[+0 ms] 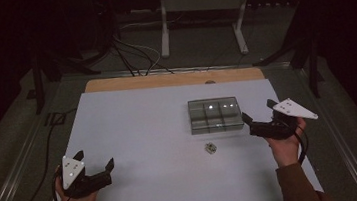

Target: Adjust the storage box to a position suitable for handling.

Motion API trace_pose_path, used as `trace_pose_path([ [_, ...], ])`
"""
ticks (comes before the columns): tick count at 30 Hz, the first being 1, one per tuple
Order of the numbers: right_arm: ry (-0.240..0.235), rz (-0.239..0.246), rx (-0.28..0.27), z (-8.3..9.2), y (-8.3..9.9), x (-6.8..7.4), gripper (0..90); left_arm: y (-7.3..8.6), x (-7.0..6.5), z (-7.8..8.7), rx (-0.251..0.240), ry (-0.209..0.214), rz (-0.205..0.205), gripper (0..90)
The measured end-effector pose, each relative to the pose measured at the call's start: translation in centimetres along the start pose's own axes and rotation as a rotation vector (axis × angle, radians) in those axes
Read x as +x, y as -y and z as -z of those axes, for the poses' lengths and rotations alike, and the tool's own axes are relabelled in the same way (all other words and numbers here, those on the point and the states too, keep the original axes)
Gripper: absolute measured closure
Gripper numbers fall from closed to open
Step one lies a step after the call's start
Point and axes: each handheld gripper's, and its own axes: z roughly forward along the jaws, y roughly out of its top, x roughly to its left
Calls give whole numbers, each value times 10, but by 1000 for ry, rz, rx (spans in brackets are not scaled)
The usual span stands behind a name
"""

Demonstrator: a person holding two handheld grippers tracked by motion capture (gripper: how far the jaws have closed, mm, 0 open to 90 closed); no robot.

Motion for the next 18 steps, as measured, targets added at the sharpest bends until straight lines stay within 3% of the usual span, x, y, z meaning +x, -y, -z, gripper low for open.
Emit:
trace_pose_path([
  [10, 51, -31, -14, -16, -10, -19, 0, 1, 0, 0, -9, -14, -5, 17],
  [18, 70, -25, 35, -36, -7, -30, 0, 1, -2, -1, -8, -19, -13, 17],
])
